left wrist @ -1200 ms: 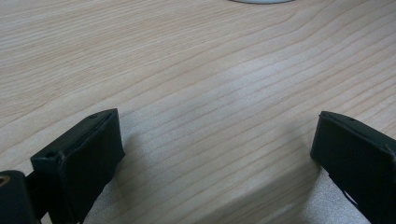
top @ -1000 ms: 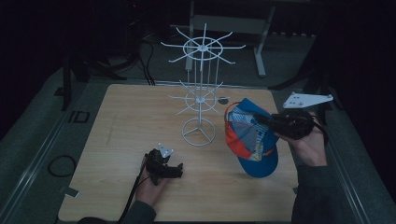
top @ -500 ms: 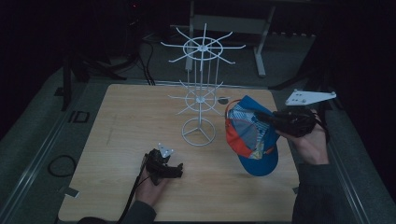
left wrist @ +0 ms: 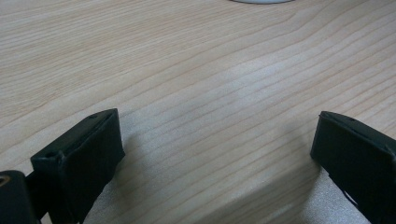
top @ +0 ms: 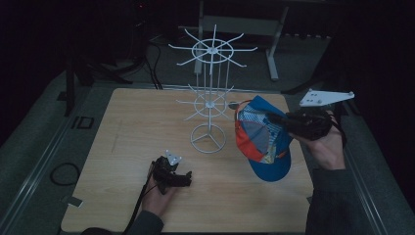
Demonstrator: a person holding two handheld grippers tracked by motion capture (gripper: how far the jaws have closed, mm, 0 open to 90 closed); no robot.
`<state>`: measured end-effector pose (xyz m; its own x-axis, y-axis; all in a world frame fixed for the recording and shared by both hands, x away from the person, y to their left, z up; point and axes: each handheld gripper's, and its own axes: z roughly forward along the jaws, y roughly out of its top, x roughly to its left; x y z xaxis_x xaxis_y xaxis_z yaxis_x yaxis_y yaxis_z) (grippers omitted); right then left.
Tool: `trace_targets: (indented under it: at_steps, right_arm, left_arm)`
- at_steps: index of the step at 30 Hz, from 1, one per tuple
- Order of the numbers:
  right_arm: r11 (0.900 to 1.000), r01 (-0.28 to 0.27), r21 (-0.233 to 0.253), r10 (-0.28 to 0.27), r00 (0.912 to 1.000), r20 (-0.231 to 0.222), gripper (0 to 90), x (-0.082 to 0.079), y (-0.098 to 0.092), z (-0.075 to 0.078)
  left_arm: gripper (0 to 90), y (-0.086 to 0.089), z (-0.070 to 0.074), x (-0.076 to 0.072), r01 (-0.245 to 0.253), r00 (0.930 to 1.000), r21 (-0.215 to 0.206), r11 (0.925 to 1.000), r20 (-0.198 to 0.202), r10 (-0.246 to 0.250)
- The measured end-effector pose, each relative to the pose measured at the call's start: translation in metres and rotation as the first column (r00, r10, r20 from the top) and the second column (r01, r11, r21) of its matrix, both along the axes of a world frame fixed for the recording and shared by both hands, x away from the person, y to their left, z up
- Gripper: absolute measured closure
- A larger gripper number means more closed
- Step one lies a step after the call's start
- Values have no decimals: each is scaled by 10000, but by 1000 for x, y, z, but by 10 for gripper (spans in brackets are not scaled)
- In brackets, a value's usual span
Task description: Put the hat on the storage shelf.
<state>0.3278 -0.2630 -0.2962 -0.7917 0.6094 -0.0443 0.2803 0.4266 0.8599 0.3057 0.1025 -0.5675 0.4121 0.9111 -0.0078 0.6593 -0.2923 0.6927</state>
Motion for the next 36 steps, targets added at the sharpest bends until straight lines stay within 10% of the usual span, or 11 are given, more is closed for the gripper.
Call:
trace_targets:
  at_steps: [36]
  right_arm:
    - [9978,-132,652,99,9987,507,893,0,1,32]
  left_arm:
    - [26,0,0,0,18,10000,26,10000,-16,-18]
